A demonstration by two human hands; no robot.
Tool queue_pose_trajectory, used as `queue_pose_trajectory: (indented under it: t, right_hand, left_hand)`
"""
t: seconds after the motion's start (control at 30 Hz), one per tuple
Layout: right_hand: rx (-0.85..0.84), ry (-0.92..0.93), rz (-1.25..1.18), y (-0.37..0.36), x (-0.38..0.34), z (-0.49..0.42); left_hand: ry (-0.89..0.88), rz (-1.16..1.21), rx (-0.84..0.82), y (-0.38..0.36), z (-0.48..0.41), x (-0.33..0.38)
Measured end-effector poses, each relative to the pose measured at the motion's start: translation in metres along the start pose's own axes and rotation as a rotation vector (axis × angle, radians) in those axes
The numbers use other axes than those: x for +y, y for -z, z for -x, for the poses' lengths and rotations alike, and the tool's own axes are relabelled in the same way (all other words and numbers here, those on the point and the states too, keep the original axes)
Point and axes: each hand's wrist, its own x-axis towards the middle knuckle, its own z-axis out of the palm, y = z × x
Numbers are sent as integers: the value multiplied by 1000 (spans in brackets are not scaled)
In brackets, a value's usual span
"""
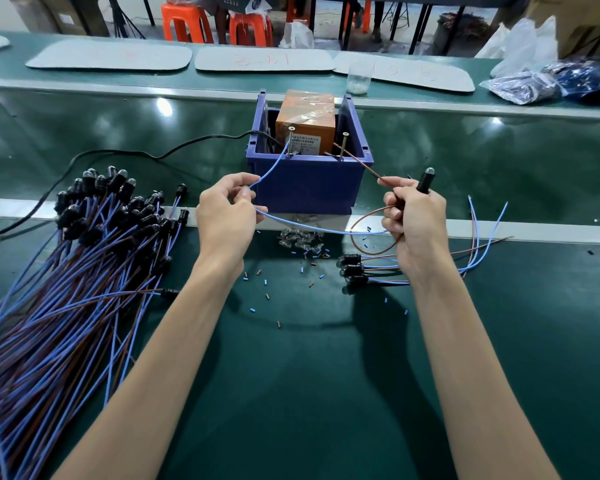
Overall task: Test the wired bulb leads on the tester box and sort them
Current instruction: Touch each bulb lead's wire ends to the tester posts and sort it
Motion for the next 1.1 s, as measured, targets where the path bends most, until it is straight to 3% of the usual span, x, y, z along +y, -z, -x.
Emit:
queue_pose_trajectory:
  t: [0.37,0.67,1.1]
  right_hand:
    - [-4,10,18,-3,2,0]
    - [47,174,225,-4,5,0]
    - [3,226,255,-3,5,1]
  left_hand:
    - [-15,-110,-33,2,-1,-5]
    - [-28,-170,-68,2,4,-1]
    - [-51,-242,-89,2,12,6]
